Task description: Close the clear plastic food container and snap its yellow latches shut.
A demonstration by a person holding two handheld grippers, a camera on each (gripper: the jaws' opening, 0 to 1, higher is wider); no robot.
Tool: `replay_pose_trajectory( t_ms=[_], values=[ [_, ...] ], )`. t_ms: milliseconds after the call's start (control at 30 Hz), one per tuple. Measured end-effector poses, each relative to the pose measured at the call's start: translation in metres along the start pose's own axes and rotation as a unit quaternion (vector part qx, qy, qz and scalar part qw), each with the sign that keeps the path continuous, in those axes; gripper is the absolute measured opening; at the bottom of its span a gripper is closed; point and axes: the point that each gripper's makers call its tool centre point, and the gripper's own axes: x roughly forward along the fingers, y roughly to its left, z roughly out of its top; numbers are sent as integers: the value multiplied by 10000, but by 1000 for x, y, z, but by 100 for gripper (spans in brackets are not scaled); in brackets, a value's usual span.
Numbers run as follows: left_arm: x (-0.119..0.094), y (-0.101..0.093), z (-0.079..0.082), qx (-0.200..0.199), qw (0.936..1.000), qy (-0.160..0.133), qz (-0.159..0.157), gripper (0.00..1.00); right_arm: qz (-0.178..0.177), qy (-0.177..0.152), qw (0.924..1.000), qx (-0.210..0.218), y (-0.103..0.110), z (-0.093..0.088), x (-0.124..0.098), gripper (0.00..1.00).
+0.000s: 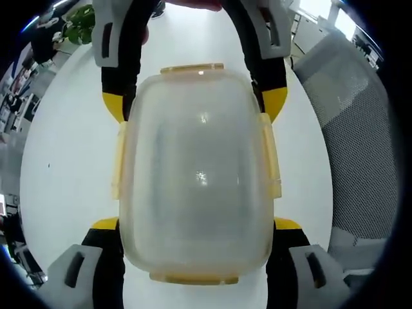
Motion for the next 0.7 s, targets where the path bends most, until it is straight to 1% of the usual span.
replay_pose_trajectory(
  t_ms=[167,400,567,700],
  values=[
    [1,3,0,15,10000,-6,-5,93,-17,48,10000,20,-3,-1,1,84],
    [1,11,0,10,10000,-29,2,93,-34,22,10000,40,-11,0,2,85],
    [1,16,-1,-8,10000,-62,7,93,-37,100,9999,21,-17,0,3,85],
    [1,23,-3,36,10000,-77,-5,93,-53,47,9999,82,-22,2,3,85]
  ],
)
